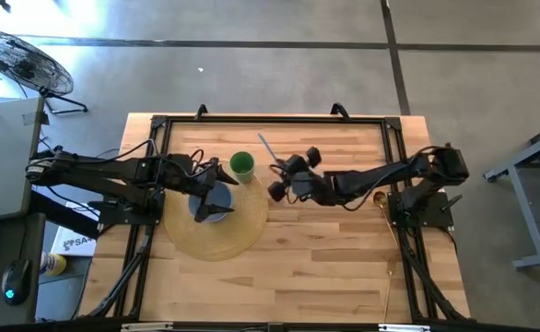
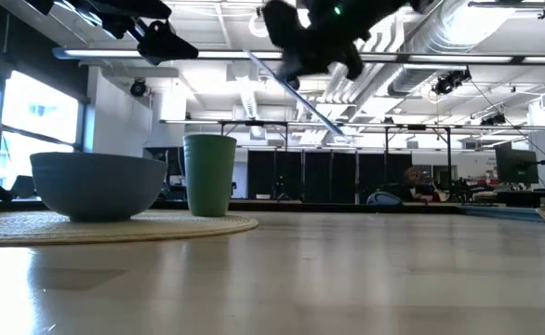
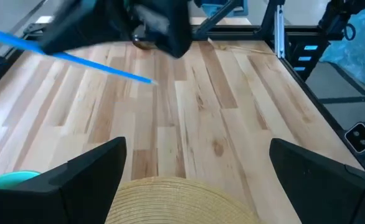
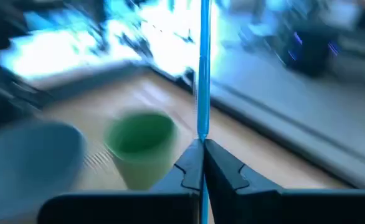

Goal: Pick & Place Utensil
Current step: Put the blue straw into the green cup on the brown mat

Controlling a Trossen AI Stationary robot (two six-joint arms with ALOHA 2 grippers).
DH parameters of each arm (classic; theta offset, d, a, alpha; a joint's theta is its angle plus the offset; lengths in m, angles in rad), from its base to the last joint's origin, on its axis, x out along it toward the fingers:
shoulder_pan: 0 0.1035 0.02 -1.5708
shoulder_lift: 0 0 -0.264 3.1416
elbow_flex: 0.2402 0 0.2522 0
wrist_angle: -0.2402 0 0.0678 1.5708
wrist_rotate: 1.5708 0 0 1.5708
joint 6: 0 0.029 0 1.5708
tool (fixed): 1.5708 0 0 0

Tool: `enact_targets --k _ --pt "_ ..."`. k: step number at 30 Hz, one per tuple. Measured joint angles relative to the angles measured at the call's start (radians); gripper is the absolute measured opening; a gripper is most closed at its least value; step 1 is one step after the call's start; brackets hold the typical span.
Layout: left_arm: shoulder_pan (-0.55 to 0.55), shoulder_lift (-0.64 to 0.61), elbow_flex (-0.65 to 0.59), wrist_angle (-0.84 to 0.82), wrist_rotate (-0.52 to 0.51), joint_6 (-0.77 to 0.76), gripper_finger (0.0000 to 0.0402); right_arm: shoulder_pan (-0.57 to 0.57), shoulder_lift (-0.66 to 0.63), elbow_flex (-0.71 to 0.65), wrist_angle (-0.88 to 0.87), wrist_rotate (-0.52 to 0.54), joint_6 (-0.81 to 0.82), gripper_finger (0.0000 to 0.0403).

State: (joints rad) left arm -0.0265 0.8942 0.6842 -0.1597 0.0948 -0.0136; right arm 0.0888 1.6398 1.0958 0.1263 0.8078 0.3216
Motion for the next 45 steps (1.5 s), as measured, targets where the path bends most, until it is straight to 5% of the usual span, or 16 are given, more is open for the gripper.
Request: enact_targets --k 11,19,28,45 --pt "0.000 -0.165 0.002 -0.043 0.063 -0.055 0.0389 -0.128 0.155 0.000 0.697 -0.374 -0.263 0.0001" --pt "0.000 -0.197 0.001 -0.053 0.104 -0.089 0.0390 -0.212 0.316 0.045 1.114 -0.453 -0.281 0.0001" --pt "0.000 -0.188 0.000 -0.055 0.083 -0.100 0.0390 -0.246 0.466 0.209 1.099 -0.499 -0.302 0.0001" --pt "0.000 -0.188 0.000 -0.085 0.095 -0.100 0.0389 -0.243 0.471 0.182 1.014 -0.451 -0.319 0.0059"
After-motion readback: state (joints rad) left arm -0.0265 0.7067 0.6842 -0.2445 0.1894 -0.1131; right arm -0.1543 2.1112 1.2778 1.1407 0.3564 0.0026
